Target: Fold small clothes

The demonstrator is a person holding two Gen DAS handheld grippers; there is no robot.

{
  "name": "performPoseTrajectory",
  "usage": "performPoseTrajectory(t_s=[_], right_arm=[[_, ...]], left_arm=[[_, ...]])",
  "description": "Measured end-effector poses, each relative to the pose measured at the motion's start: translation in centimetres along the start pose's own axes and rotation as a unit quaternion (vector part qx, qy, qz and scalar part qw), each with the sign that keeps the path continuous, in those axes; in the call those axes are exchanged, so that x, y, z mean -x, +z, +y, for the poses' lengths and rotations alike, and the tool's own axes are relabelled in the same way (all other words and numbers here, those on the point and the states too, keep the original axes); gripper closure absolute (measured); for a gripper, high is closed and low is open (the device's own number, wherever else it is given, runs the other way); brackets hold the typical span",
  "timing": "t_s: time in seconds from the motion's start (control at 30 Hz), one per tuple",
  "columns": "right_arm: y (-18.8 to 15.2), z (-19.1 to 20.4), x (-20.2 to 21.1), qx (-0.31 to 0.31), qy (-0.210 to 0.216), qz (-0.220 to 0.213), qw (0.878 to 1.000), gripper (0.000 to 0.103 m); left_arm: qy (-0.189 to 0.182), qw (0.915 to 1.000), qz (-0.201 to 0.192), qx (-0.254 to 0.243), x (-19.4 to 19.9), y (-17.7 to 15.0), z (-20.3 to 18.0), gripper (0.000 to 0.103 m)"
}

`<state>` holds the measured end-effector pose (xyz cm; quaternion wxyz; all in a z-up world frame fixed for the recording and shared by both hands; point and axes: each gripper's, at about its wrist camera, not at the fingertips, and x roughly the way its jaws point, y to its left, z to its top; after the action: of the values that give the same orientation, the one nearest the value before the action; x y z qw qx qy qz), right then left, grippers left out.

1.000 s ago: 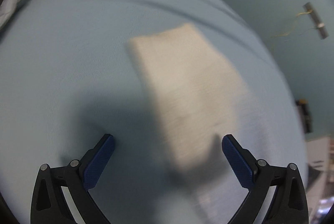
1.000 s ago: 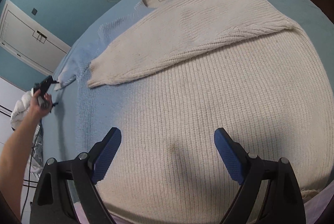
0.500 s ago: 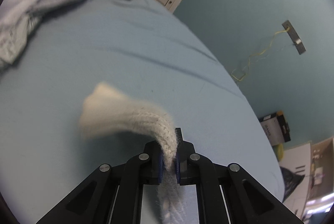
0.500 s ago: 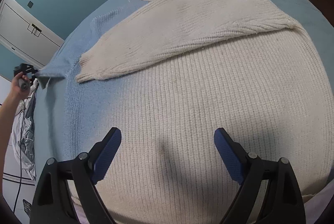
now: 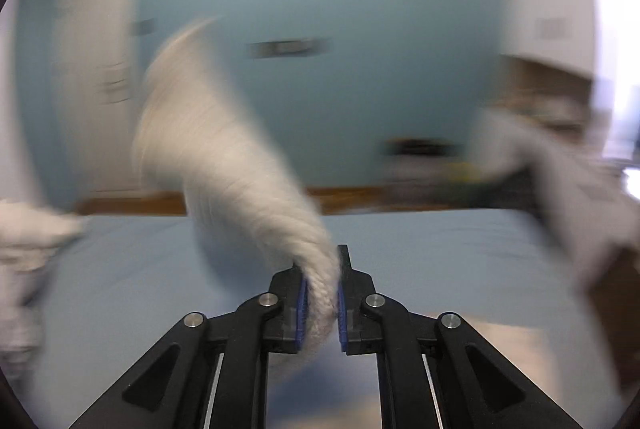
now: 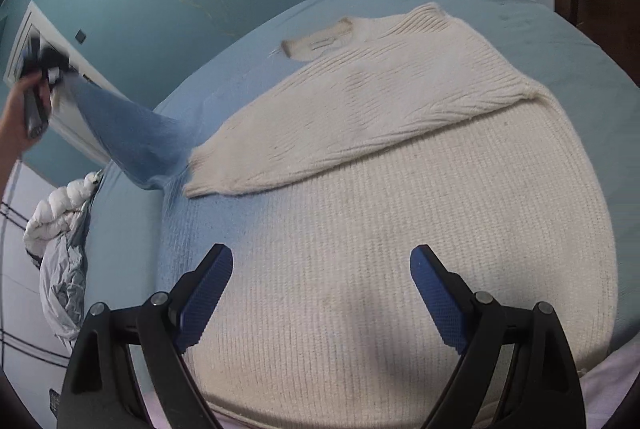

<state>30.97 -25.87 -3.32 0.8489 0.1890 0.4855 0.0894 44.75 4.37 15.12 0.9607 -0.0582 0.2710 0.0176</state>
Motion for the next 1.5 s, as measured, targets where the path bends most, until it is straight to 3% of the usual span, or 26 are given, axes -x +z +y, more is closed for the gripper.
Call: performPoseTrajectory(t_s=[0.03, 0.07, 0.1, 0.13, 0.17, 0.23, 0.37, 0.47, 0.57, 0.7, 0.8, 0.93, 1.07, 1.17, 1.23, 1.33, 1.43, 1.47, 1.5], right_arm=[[0.1, -0.7, 0.0, -0.015, -0.004, 0.000, 1.000, 0.015], [0.3, -1.7, 0.0, -0.037, -0.008, 0.004, 0.999, 0.015], [0.5, -2.9, -0.2, -0.065, -0.013, 0.012, 0.998, 0.015], [0.6, -4.3, -0.4, -0.095, -0.015, 0.019, 0.995, 0.015], [0.7, -6.1, -0.4, -0.130, -0.016, 0.024, 0.991, 0.015], [0.7, -9.5, -0.1, -0.198, -0.025, 0.026, 0.980, 0.015], [1.1, -14.3, 1.1, -0.280, -0.031, 0.016, 0.959, 0.015], [1.7, -15.4, 1.9, -0.301, -0.016, 0.000, 0.953, 0.015], [2.2, -15.1, 1.6, -0.294, 0.003, 0.008, 0.956, 0.015], [2.8, -14.6, 0.9, -0.280, 0.048, 0.018, 0.959, 0.015], [4.0, -14.5, 0.6, -0.267, 0.075, 0.008, 0.961, 0.015], [6.2, -14.4, -0.6, -0.268, 0.126, 0.004, 0.955, 0.015], [12.8, -14.2, -5.0, -0.265, 0.178, 0.011, 0.948, 0.015], [17.1, -14.7, -9.0, -0.259, 0.116, 0.028, 0.958, 0.019], [18.3, -15.9, -11.4, -0.282, 0.069, 0.044, 0.956, 0.038], [18.5, -17.2, -14.9, -0.315, 0.045, 0.075, 0.945, 0.039], [19.8, -15.8, -15.6, -0.282, 0.011, 0.066, 0.957, 0.040], [20.6, -14.8, -15.6, -0.253, -0.009, 0.067, 0.965, 0.049], [21.5, -13.6, -15.7, -0.214, -0.042, 0.074, 0.973, 0.064]], left_arm=[[-0.079, 0.9966, 0.020, 0.008, 0.5, -1.6, -3.7, 0.056], [-0.169, 0.9830, 0.066, 0.032, 0.3, -4.3, -7.3, 0.000], [-0.202, 0.9739, 0.092, 0.048, 0.2, -6.4, -9.3, 0.005], [-0.227, 0.9653, 0.114, 0.064, 0.0, -8.7, -11.1, 0.000], [-0.232, 0.9595, 0.143, 0.069, -0.3, -11.6, -13.0, 0.000], [-0.216, 0.9564, 0.188, 0.057, -0.4, -15.0, -14.0, 0.000], [-0.127, 0.9697, 0.200, 0.059, 2.3, -20.2, -9.3, 0.000], [-0.024, 0.9793, 0.199, 0.028, 5.5, -23.4, -5.4, 0.000], [0.061, 0.9765, 0.207, 0.007, 8.5, -27.3, -1.1, 0.000], [0.118, 0.9719, 0.204, -0.006, 10.6, -30.6, 4.3, 0.000], [0.136, 0.9735, 0.183, -0.012, 10.7, -31.7, 6.3, 0.000], [0.110, 0.9744, 0.195, 0.014, 9.9, -31.1, 7.8, 0.000], [0.089, 0.9795, 0.178, 0.034, 10.5, -30.6, 8.8, 0.000], [0.089, 0.9761, 0.193, 0.045, 10.7, -30.5, 9.9, 0.000], [0.080, 0.9733, 0.203, 0.073, 10.5, -30.6, 10.9, 0.000], [0.071, 0.9708, 0.204, 0.105, 10.4, -30.6, 11.8, 0.000], [0.072, 0.9685, 0.208, 0.117, 10.3, -30.8, 12.2, 0.000], [0.074, 0.9679, 0.209, 0.119, 10.2, -30.8, 12.3, 0.000], [0.077, 0.9675, 0.209, 0.120, 10.3, -30.8, 12.3, 0.000]])
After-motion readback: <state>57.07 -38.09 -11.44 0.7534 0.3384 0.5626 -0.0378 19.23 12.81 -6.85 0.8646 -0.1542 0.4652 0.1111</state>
